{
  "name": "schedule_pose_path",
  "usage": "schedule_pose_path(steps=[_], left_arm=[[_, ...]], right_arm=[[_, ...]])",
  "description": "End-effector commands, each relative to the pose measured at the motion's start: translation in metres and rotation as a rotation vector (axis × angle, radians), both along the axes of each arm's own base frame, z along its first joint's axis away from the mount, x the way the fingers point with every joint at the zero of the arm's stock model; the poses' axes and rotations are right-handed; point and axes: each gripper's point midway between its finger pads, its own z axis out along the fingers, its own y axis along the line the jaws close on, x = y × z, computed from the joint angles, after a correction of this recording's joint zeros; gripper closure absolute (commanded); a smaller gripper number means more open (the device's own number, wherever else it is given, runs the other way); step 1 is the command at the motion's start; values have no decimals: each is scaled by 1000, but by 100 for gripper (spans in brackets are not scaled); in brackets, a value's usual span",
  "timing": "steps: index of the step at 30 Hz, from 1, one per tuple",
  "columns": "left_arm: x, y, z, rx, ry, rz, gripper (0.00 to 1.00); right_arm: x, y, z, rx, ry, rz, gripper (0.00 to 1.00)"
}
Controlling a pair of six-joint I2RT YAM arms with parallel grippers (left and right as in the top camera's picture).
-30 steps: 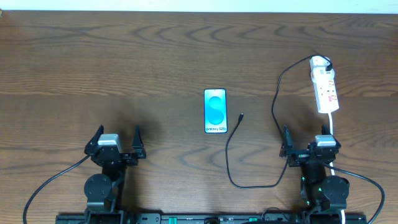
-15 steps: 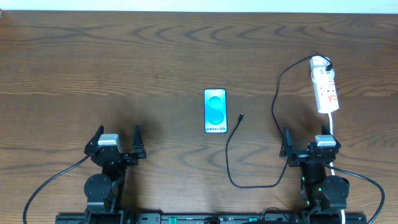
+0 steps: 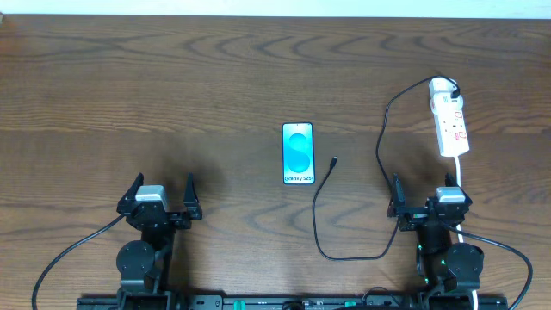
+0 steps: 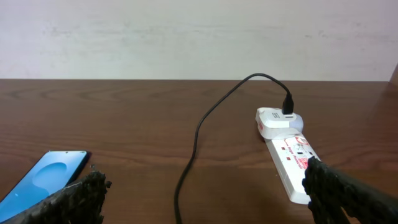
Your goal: Plug charger to phone and switch on socket
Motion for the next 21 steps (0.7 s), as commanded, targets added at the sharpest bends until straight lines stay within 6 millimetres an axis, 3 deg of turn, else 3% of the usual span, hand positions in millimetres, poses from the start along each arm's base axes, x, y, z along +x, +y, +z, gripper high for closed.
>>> schedule_pose_path(steps=[1,15,17,21], left_arm=[[-1,7,-15,19,54,35,2],[-1,6,-15,18,53,34,2],[-1,1,-15,-109,53,21,2],[-1,-1,-13,-137,45,12,2]], right_arm=[[0,-1,-1,3,2,-7,1],[0,-1,-1,3,2,-7,1],[0,-1,-1,3,2,-7,1],[0,-1,-1,3,2,-7,1]])
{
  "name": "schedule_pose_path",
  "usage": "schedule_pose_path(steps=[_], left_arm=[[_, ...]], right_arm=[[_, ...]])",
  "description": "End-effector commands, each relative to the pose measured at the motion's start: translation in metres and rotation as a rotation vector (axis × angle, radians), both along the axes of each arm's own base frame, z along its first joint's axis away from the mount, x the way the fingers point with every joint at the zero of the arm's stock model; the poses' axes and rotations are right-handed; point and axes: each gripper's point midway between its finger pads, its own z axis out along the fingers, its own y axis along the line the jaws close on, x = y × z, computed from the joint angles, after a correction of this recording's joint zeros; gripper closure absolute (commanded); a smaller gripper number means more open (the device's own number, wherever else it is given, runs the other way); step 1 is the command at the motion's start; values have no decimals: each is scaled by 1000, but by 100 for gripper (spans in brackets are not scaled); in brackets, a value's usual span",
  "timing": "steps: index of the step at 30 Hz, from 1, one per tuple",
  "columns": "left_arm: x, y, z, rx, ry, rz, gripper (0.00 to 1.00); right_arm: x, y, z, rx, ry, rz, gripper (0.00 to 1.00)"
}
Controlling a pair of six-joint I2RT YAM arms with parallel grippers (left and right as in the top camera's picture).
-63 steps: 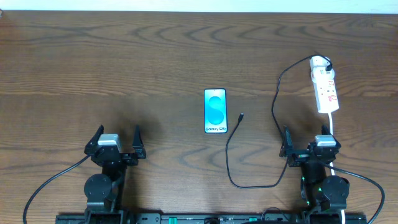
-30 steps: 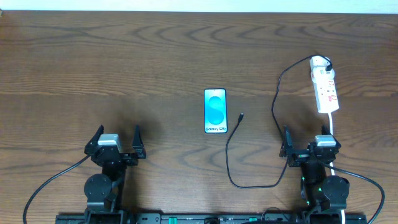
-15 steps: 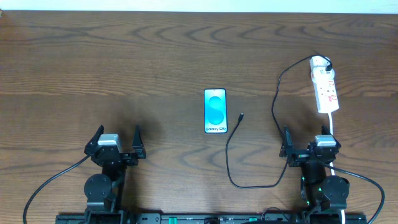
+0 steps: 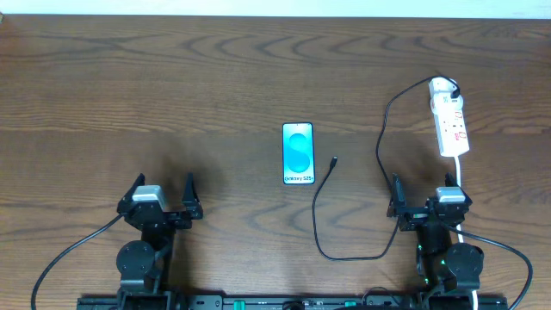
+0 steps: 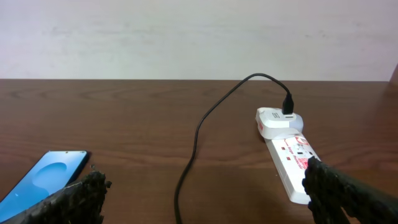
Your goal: Plug charger to phone and switch on socket
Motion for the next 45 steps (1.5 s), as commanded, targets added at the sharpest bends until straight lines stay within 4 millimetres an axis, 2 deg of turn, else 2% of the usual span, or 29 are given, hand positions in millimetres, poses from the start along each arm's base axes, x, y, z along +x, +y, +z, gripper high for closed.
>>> schedule_pose_path(steps=[1,3,5,7,8,11,15,17,18,19,23,25,28,29,30,33,37,39,45], left_arm=[[-1,-4,-13,-78,45,-14,2],[-1,-18,-5,-86,19,-96,2],[-1,-25,20,-85,-82,-145,2],[-4,-25,61,-76,-250,-151,2],[-9,-25,88,-70,-360,-153,2],[-25,-24,135,-61,-514,-158,2],[-36,-23,181,-58,-557,-155,3],[-34,-24,197,-52,-520,-153,2],[-25,-23,204,-56,-419,-146,2],[-20,-23,205,-60,-349,-144,2],[5,-26,183,-86,156,-138,2],[10,-42,180,-121,331,-223,2],[12,-69,175,-189,474,-375,2],[19,-80,174,-218,504,-437,2],[23,-83,172,-227,519,-451,2],[38,-81,154,-302,643,-406,2],[47,-84,130,-315,841,-364,2],[51,-84,116,-252,995,-298,2],[69,-102,95,-80,1228,-218,2]], right_arm=[[0,-1,-1,3,2,-7,1],[0,-1,-1,3,2,-7,1],[0,-1,-1,3,2,-7,1],[0,-1,-1,3,2,-7,1],[0,-1,-1,3,2,-7,1],[0,-1,-1,3,2,-7,1],[0,-1,-1,3,2,-7,1],[0,-1,-1,3,2,-7,1],[0,-1,-1,3,2,-7,1],[0,-1,-1,3,2,-7,1],[0,-1,-1,3,2,-7,1],[0,-1,-1,3,2,-7,1],[0,-1,-1,3,2,-7,1],[0,-1,-1,3,2,-7,1],[0,-1,-1,3,2,-7,1],[0,-1,-1,3,2,-7,1],[0,-1,-1,3,2,-7,1],[0,-1,-1,3,2,-7,1],[0,-1,-1,3,2,-7,1]])
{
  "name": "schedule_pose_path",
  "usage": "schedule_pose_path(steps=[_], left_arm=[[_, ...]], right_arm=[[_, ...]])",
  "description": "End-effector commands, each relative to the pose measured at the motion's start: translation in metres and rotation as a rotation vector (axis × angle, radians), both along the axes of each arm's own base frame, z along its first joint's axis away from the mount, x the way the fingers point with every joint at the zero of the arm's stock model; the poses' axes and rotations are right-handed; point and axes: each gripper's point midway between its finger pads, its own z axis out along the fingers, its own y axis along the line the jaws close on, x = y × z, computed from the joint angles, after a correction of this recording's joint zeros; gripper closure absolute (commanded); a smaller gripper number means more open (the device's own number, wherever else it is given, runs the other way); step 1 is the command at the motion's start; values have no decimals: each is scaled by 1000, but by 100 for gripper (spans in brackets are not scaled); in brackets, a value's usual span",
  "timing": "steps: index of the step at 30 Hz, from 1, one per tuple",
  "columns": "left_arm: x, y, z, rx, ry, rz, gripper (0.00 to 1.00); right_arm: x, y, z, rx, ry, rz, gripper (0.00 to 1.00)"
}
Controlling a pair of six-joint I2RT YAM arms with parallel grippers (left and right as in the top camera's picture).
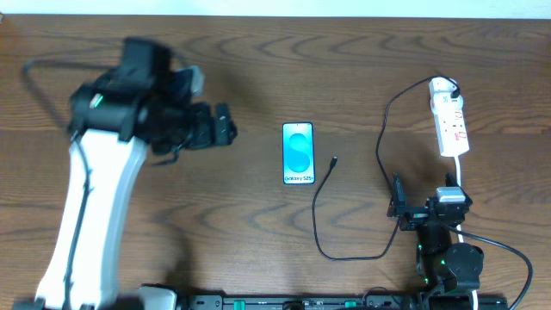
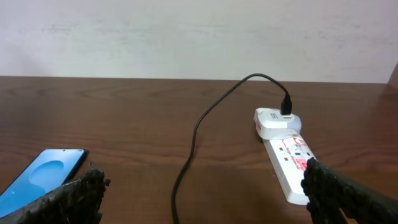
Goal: Plug charger to phone and switch on socket
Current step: 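Move the left gripper over the blue phone and lower toward it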
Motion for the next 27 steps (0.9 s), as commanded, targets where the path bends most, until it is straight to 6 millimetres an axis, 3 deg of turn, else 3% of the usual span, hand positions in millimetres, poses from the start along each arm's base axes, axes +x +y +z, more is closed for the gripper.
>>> schedule_pose_path(steps=[1,4,8,14,22,27], left_arm=[[21,-4,-11,167,54,5,2],[34,-18,-25,258,96,4,2],[60,-58,-37,210,24,-38,2],[63,-93,-57,175,46,-67,2],[59,-123,-140,250,245,-47,2],[67,-128,-167,256,277,-3,2]], right_arm=[[0,0,-1,3,2,-4,1],[0,0,-1,3,2,-4,1],[0,0,-1,3,2,-4,1],[0,0,-1,3,2,-4,1],[0,0,-1,3,2,-4,1],[0,0,-1,3,2,-4,1]])
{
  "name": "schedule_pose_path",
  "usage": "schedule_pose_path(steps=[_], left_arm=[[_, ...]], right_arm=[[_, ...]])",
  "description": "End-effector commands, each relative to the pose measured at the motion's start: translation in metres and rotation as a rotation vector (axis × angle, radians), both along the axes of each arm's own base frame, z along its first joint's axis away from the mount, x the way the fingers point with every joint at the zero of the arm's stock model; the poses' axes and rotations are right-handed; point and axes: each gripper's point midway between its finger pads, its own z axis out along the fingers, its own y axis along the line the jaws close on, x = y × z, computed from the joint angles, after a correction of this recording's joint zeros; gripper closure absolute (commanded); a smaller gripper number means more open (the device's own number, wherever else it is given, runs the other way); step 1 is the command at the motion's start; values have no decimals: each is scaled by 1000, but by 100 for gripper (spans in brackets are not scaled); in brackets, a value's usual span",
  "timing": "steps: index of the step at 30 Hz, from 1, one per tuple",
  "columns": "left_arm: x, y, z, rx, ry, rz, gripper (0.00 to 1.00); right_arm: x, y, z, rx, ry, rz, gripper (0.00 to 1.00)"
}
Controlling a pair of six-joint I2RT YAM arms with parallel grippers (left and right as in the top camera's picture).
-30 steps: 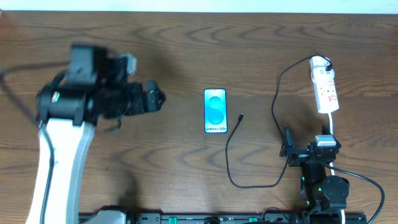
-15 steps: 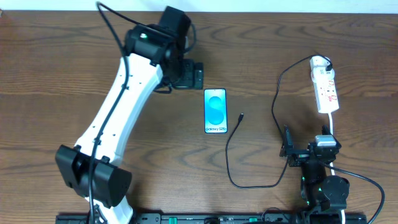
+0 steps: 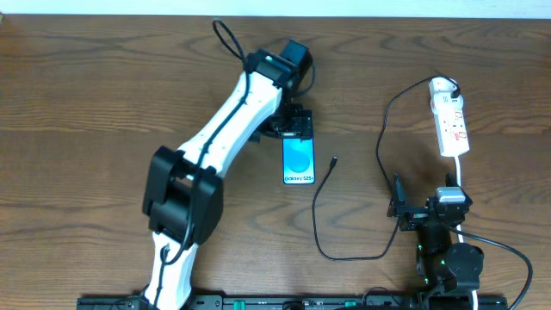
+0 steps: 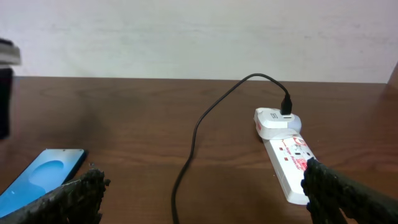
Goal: Plug charger to phone and switch on socket
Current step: 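Move the left gripper over the blue phone and lower toward it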
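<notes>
The phone (image 3: 298, 159) lies face up mid-table, its blue screen lit; it also shows in the right wrist view as the phone (image 4: 43, 174). My left gripper (image 3: 293, 127) hangs over the phone's far end, its fingers spread about the phone's width, open. The black cable's free plug (image 3: 334, 159) lies just right of the phone. The cable (image 4: 189, 155) runs to a white charger (image 3: 443, 86) plugged into the power strip (image 3: 452, 125). My right gripper (image 4: 205, 186) rests open and empty near the front edge, beside the strip.
The cable loops toward the front edge (image 3: 344, 254) between the phone and my right arm. The left arm (image 3: 215, 146) stretches diagonally across the table's middle. A pale wall stands behind the table's far edge.
My left gripper has moved from the far left of the table to just over the phone's far end. Phone, cable, strip and right arm are unchanged.
Both grippers first rested open near the front edge, and stayed so at the second moment. Then the left arm was raised and reaching over the far left of the table. Now its gripper stands at the phone's top end; nothing has been moved.
</notes>
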Motion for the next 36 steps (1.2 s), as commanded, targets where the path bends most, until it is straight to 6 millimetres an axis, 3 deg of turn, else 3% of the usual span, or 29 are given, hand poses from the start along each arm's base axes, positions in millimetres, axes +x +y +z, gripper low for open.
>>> schedule_pose_path(steps=[1,10,30,36], left_arm=[[8,-3,-12,4,7,61,2],[9,-29,-33,-9,-7,39,2],[6,-38,-76,72,7,41,2],[9,-42,-77,60,-9,40,2]], right_arm=[[0,0,-1,3,1,-4,1],[0,0,-1,3,1,-4,1],[0,0,-1,3,1,-4,1],[0,0,-1,3,1,-4,1]])
